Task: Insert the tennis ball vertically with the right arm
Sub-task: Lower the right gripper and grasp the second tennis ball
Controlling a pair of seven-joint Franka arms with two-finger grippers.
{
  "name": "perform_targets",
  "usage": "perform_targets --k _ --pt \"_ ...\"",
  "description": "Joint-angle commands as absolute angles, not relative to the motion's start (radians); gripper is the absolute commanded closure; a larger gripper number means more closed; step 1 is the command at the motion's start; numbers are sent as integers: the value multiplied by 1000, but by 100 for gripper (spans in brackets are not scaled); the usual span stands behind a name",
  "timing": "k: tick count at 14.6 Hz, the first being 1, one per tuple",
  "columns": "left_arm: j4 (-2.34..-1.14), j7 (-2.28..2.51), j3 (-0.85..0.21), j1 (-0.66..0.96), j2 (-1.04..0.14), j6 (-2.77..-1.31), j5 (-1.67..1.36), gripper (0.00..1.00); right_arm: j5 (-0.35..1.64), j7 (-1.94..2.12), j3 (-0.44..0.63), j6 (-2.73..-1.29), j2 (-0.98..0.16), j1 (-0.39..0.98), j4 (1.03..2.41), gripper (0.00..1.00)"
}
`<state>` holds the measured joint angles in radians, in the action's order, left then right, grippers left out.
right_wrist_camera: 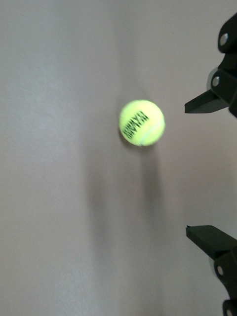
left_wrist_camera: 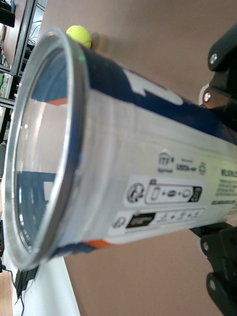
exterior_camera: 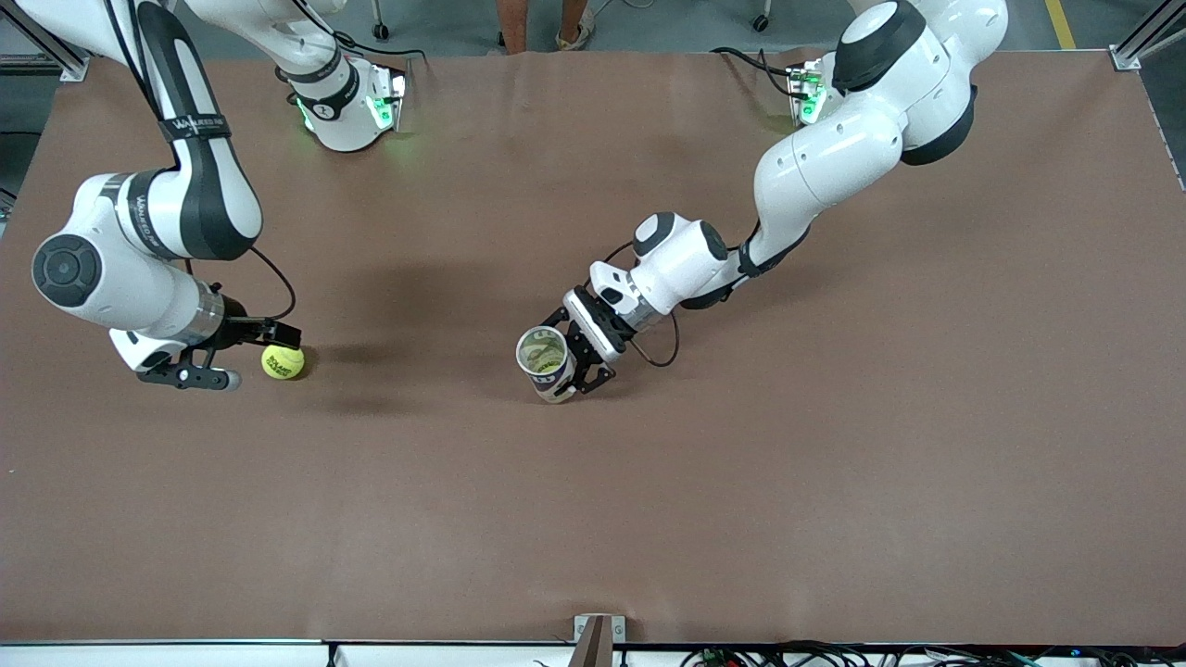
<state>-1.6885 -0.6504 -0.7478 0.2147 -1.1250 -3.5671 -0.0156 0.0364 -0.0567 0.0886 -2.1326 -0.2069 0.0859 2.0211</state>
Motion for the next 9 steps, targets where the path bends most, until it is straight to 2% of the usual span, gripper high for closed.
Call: perform_targets --k 1,9 --pt "-1726 -658 -733 207 -1129 -3551 -5 25 15 55 74 -2280 -178 25 2127 0" --pt "-1721 -657 -724 207 -1127 -3550 9 25 14 72 72 -2471 -308 9 2183 0"
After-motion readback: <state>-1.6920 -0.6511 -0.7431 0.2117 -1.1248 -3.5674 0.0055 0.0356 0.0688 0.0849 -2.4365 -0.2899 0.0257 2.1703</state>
